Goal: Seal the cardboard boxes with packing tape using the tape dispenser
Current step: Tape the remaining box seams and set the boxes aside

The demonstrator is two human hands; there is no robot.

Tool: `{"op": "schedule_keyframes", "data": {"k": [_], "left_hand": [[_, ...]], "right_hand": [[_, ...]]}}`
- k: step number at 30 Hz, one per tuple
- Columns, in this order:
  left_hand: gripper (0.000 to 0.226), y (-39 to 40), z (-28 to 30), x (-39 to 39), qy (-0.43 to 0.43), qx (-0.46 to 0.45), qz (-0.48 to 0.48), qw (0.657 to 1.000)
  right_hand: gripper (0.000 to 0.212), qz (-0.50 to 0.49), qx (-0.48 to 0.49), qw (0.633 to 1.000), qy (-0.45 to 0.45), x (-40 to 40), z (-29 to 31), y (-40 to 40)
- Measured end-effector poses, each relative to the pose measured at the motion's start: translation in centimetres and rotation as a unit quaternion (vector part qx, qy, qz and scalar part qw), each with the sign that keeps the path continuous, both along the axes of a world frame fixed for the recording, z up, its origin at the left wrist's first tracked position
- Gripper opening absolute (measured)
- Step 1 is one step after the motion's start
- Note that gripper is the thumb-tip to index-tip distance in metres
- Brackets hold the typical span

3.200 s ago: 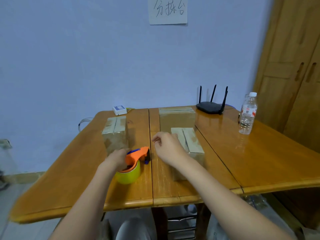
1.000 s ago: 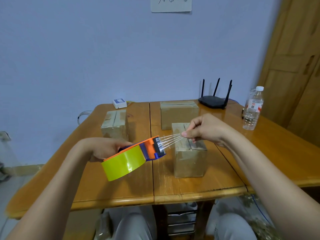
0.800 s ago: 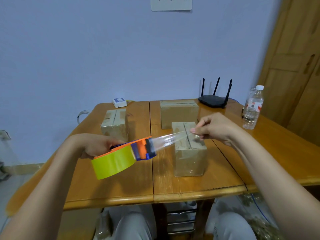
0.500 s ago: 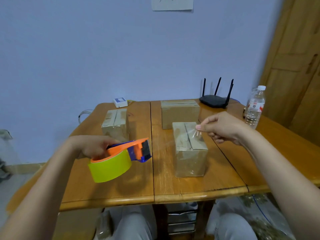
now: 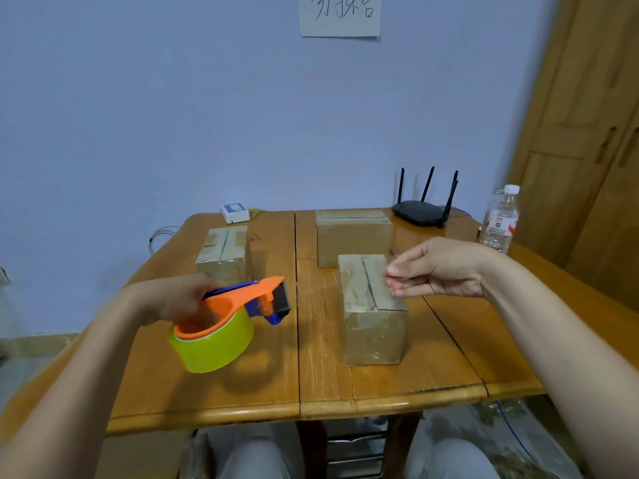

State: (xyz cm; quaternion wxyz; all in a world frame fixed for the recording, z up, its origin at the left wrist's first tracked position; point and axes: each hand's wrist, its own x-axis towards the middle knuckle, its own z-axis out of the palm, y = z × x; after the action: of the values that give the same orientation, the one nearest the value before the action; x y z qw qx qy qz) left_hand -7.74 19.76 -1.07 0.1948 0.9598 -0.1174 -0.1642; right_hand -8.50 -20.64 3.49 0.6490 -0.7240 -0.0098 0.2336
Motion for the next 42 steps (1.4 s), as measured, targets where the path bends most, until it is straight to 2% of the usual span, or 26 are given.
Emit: {"op": "schedule_keyframes", "data": {"k": [3, 9, 12, 14, 17, 21, 26, 31, 37, 42], "left_hand": [[0.022, 0.1, -0.1, 0.1, -0.021, 0.001, 0.015, 1.0], [0.03, -0.4, 0.4, 0.1, -0.059, -0.039, 0.026, 0.997], [0.04, -0.7, 0.6, 0.1, -0.102, -0.057, 0.031, 0.993], [0.037, -1.1, 0.6, 0.2, -0.16, -0.025, 0.03, 0.986], [0.038, -1.7, 0.5, 0.2, -0.208, 0.006, 0.027, 0.978], [0.047, -2.9, 0.8, -0.5, -0.238, -0.018, -0.009, 0.971], [0.051, -5.1, 1.2, -1.5, -0.295, -0.048, -0.024, 0.954], [0.047, -6.5, 0.7, -1.6, -0.297, -0.07, -0.038, 0.952], [0.047, -7.3, 0.0, -1.8, -0.297, -0.082, -0.04, 0.951], [0.047, -7.1, -0.9, -2.0, -0.293, -0.071, -0.05, 0.952]], "right_hand": [[0.037, 0.019, 0.006, 1.0, -0.005, -0.3, 0.0, -0.2], [0.045, 0.062, 0.003, 0.998, -0.022, -1.1, 0.4, -0.5], [0.062, 0.021, -0.011, 0.999, -0.029, -0.9, 0.0, -0.3], [0.053, -0.017, -0.018, 0.999, -0.043, -0.6, -0.5, -0.3], [0.023, -0.076, -0.039, 0.993, -0.079, -0.2, -1.1, -0.8], [0.029, -0.122, -0.054, 0.988, -0.079, -0.4, -1.9, -1.8], [0.023, -0.141, -0.033, 0.989, -0.036, -0.5, -3.4, -3.2], [0.023, -0.164, -0.028, 0.986, -0.016, -0.7, -4.6, -4.6], [0.02, -0.182, 0.033, 0.982, 0.033, -1.0, -5.4, -5.7], [0.022, -0.179, -0.003, 0.983, 0.032, -1.1, -6.2, -5.7]]}}
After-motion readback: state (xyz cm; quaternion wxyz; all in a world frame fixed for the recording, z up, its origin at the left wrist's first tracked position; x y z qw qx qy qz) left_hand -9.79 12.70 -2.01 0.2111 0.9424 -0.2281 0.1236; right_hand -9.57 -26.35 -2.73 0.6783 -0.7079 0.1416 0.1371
